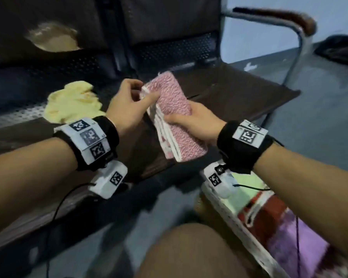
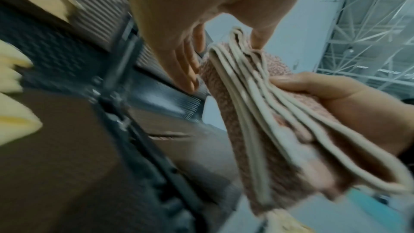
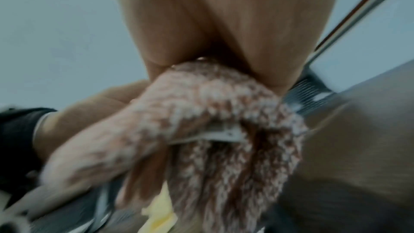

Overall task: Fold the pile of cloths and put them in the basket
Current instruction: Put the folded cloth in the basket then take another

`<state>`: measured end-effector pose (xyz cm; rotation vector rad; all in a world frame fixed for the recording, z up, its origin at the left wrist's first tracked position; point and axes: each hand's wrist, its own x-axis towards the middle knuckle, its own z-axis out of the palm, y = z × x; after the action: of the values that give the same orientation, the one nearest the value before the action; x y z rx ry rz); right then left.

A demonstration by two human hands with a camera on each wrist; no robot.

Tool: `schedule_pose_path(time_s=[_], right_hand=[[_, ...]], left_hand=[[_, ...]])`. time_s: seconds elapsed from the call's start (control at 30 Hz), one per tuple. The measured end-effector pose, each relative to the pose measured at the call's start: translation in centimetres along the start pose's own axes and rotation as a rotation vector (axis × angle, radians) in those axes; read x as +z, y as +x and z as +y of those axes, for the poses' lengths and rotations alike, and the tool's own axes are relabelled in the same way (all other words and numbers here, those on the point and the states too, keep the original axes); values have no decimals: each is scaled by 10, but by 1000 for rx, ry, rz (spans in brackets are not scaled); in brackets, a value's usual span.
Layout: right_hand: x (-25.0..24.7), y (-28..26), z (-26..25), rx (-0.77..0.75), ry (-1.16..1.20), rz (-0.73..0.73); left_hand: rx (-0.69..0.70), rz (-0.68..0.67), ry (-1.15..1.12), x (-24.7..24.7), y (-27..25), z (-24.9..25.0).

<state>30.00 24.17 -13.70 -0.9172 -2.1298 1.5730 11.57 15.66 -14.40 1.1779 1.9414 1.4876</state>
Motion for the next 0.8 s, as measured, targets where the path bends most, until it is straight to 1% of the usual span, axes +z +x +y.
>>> schedule_pose_path(time_s=[0.03, 0.1, 0.17, 0.2, 0.23, 0.33, 0.4, 0.47, 0.53, 0.57, 0.6, 0.67, 0.73, 0.8], right_hand=[[-18, -13, 8, 8, 56, 84], [-50, -41, 24, 23, 194, 250], [-77, -70, 45, 61, 365, 387], [-88, -85, 57, 99, 434, 447], [-95, -98, 71, 150, 499, 501], [-99, -128, 117, 309, 660, 612], [-93, -141, 148, 443, 692, 661], [-86, -145, 174, 613, 639, 691], [-78, -145, 193, 760, 558, 680], [-74, -144, 198, 799, 498, 660], [-72, -143, 205, 800, 387, 612], [-72, -137, 216, 792, 164, 496], [-73, -133, 220, 803, 182, 487], [-74, -128, 229, 834, 195, 488]], left_hand=[[-61, -81, -81, 27, -1, 8], [-178, -340, -204, 81, -11, 21], [-214, -608, -199, 131, -29, 30], [-225, -702, -184, 154, -40, 32], [-233, -758, -165, 174, -50, 33], [-215, -851, -19, 223, -72, 30], [-208, -869, 167, 247, -81, 19], [-180, -846, 399, 261, -86, 4], [-96, -896, 669, 266, -87, -13], [-38, -926, 788, 268, -87, -19], [13, -929, 874, 268, -87, -24], [80, -872, 951, 267, -92, -29], [204, -821, 924, 268, -101, -33], [363, -821, 824, 269, -106, -37]])
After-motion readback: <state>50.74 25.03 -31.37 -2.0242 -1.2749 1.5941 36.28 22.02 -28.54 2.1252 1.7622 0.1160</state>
